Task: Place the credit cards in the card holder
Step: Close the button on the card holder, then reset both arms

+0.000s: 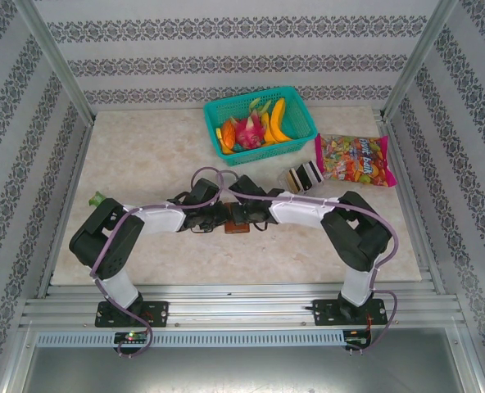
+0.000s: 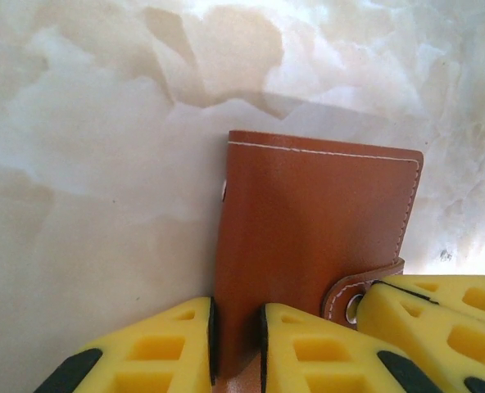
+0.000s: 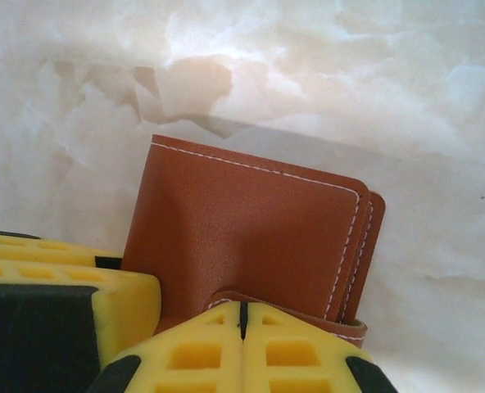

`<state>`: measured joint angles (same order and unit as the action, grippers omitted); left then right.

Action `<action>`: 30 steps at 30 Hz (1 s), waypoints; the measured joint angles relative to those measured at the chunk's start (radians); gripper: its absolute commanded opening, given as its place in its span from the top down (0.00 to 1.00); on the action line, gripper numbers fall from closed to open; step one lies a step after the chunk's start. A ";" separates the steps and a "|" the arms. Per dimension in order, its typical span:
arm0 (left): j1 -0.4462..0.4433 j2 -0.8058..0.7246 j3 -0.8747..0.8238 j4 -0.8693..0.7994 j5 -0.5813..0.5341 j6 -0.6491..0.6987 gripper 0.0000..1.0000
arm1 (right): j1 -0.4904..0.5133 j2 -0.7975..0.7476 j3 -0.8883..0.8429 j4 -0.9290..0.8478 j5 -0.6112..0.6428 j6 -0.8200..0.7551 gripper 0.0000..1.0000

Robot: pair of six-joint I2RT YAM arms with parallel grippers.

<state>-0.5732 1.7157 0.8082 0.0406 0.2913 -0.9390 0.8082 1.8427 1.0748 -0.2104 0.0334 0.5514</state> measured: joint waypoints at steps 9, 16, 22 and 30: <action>-0.002 -0.006 -0.005 0.011 0.005 -0.001 0.75 | -0.002 -0.028 0.006 -0.027 0.023 -0.001 0.86; -0.033 -0.114 0.001 -0.079 -0.041 0.074 0.56 | -0.151 -0.414 -0.048 -0.134 0.084 -0.061 0.24; -0.022 -0.373 0.042 -0.200 -0.332 0.202 0.24 | -0.430 -0.795 -0.234 0.018 0.365 -0.202 0.05; 0.222 -0.553 -0.097 -0.235 -0.743 0.385 0.00 | -0.742 -0.679 -0.660 0.403 0.376 -0.422 0.03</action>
<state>-0.3515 1.1629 0.7109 -0.1940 -0.4522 -0.5537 0.0666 1.1633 0.4149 0.1925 0.4095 0.1295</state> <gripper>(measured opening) 0.996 0.969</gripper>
